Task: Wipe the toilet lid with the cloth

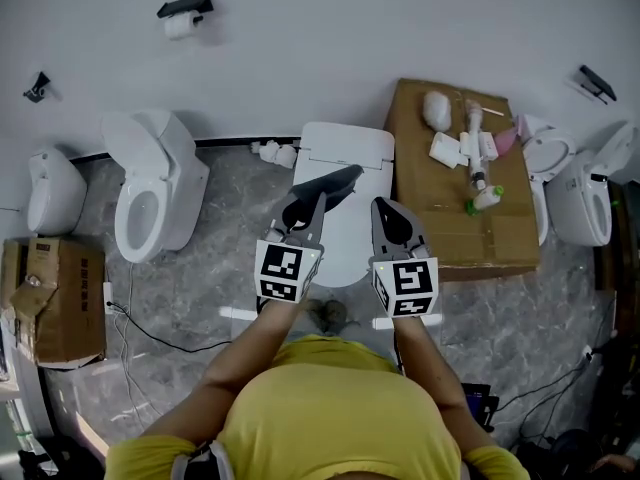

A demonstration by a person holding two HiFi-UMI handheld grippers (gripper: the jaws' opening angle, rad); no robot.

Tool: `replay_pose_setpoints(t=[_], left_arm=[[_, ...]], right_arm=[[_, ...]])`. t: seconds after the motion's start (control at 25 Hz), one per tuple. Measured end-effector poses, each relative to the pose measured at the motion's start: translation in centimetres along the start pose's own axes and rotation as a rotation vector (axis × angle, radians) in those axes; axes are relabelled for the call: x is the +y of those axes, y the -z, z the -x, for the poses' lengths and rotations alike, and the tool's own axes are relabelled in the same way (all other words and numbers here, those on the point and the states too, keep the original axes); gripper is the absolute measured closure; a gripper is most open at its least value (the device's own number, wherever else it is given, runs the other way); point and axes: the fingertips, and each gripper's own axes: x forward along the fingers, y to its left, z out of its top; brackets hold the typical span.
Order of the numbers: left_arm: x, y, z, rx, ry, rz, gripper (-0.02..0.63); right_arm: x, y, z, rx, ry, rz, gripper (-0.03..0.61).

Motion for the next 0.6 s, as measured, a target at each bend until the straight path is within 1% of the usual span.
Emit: replay_pose_setpoints(t=[0.08,0.16,0.4,0.6], left_arm=[[-0.1,-1.6,0.4,-0.036,0.008,-0.023,0.595],[-0.3,-2.6,1.0,-0.054,0.022,-0.030,0.595],[-0.6,-3.9,2.3,-0.072,0.053,-0.011,0.595],[-1.1,-4.4,2.7,-0.078,0.069,-0.019,0.595]], right_arm=[[0.1,-1.1,0.1,-0.018,0.008,0.012,0.563],[0.5,-1.9,0.3,-0.031,0.021,0.012,0.562],[2.3,-3.2,1.7,-0.028,0.030,-0.009,0.562],[2.9,-3.4,2.0,-0.010,0.033,0.003,0.563]])
